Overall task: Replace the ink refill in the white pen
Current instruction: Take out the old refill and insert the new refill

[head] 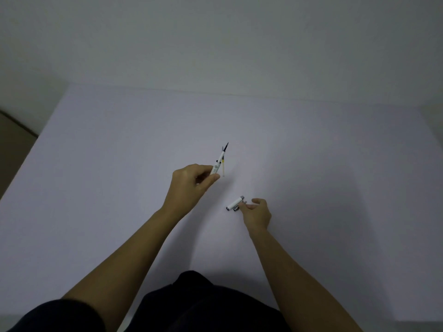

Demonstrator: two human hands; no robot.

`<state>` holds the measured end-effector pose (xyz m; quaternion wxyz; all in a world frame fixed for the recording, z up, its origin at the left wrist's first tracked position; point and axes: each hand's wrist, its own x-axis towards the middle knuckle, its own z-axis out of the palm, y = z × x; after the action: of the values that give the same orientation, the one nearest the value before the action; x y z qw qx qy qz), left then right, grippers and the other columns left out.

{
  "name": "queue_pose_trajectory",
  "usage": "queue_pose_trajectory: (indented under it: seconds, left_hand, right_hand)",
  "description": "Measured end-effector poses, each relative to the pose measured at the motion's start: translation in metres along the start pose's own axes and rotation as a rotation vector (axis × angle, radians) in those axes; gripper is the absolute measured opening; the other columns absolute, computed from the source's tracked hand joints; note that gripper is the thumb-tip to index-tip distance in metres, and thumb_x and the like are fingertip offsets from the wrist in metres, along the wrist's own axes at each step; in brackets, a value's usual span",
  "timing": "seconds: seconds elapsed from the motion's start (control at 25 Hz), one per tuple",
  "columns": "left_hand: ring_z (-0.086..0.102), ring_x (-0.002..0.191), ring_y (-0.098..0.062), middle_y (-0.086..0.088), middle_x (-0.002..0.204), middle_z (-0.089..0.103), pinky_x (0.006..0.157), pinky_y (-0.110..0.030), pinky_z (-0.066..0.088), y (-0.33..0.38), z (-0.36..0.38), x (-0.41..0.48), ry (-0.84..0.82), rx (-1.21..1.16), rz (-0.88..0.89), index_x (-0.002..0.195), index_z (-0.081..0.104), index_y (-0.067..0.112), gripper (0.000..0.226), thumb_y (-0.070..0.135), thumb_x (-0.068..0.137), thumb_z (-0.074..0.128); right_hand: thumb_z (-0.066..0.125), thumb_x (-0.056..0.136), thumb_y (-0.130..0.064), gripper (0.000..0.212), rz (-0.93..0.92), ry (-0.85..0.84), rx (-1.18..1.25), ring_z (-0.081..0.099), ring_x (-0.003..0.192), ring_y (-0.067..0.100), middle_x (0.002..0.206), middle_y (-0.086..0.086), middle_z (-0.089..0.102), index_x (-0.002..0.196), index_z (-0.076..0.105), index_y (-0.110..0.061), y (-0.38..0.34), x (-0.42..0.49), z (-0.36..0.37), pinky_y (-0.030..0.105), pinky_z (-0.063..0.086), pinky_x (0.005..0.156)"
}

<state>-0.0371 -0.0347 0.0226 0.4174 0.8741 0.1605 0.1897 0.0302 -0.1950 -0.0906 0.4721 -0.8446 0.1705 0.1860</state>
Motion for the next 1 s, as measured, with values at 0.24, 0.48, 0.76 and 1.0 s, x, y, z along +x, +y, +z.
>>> queue_pose_trajectory:
  seconds: [0.24,0.48,0.76,1.0]
  left_hand:
    - [0.061,0.063,-0.024,-0.009,0.067,0.066,0.066,-0.044,0.054,-0.005,0.003,0.001,-0.017,0.007,-0.018,0.087,0.071,0.009,0.013,0.021,0.082,0.069]
    - [0.061,0.062,-0.024,-0.009,0.066,0.068,0.064,-0.042,0.053,-0.004,0.008,0.013,-0.091,0.086,0.02,0.088,0.072,0.01,0.017,0.025,0.084,0.067]
    - [0.059,0.061,-0.026,-0.012,0.065,0.067,0.061,-0.036,0.048,-0.016,0.015,0.015,-0.163,0.136,-0.023,0.086,0.071,0.007,0.02,0.026,0.086,0.064]
    - [0.057,0.061,-0.036,-0.023,0.063,0.063,0.064,-0.046,0.05,-0.037,0.011,0.028,-0.157,0.135,-0.117,0.073,0.063,-0.002,0.029,0.025,0.086,0.063]
  right_hand:
    - [0.063,0.085,-0.017,0.026,-0.172,0.09,0.031,0.065,0.086,0.024,0.101,0.016,0.068,0.105,0.058,-0.003,-0.025,-0.004,-0.012,0.017,0.04,0.071]
    - [0.059,0.089,-0.025,0.013,-0.5,-0.492,0.33,0.067,0.084,-0.001,0.09,-0.016,0.071,0.088,0.07,-0.032,-0.117,-0.014,-0.036,0.013,0.053,0.076]
    - [0.064,0.086,-0.014,0.009,-0.365,-0.475,0.556,0.066,0.074,-0.003,0.083,-0.007,0.069,0.09,0.069,-0.019,-0.143,0.01,-0.026,0.01,0.051,0.065]
    - [0.065,0.085,-0.011,0.022,-0.19,-0.194,0.54,0.064,0.08,0.009,0.092,0.005,0.069,0.106,0.067,-0.004,-0.134,0.069,-0.007,0.02,0.054,0.073]
